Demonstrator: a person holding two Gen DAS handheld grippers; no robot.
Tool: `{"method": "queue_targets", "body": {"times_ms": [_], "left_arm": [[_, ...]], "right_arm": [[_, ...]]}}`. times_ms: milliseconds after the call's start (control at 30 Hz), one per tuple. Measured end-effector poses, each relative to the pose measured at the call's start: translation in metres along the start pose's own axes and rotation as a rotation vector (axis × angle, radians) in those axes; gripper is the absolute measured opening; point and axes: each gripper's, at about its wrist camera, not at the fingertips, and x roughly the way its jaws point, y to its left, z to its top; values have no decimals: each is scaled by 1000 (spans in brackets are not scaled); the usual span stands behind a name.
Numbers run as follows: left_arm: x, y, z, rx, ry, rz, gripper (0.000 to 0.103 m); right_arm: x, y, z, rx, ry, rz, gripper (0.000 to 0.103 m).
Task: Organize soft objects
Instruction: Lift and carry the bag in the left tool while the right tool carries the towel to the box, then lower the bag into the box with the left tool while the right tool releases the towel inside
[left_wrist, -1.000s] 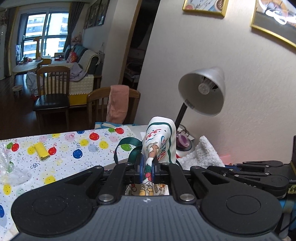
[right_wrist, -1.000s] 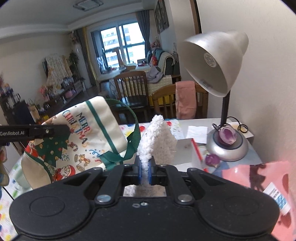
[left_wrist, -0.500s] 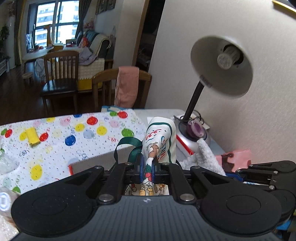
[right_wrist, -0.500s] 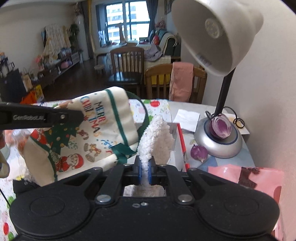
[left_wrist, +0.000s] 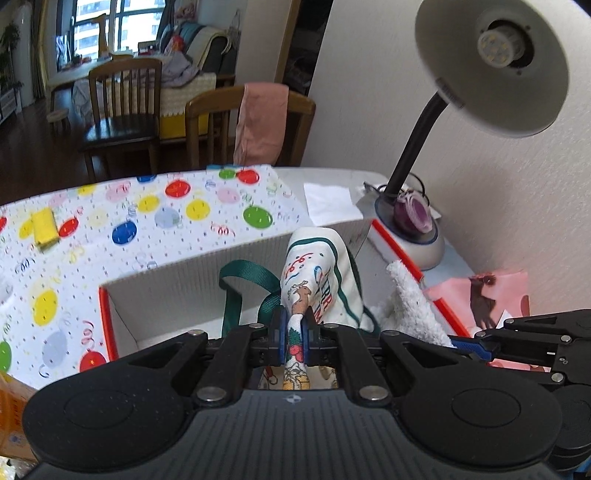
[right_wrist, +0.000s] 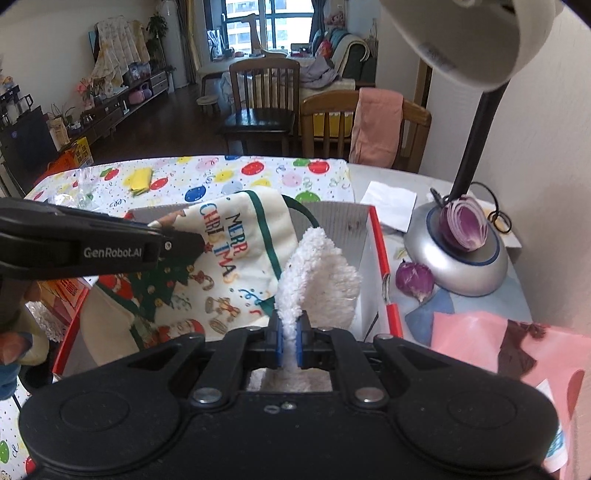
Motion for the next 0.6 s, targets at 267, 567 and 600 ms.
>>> {"method": "queue_targets", "body": {"times_ms": [267, 567, 600], "left_arm": [[25, 11, -10, -32, 82, 5, 8], [42, 21, -24, -24, 174, 36, 8], [42, 21, -25, -17, 177, 37, 8]], "right_arm": [[19, -7, -4, 44, 35, 36, 6], [35, -3, -13, 70, 63, 70, 18], [36, -2, -14, 72, 67, 71, 19]]}}
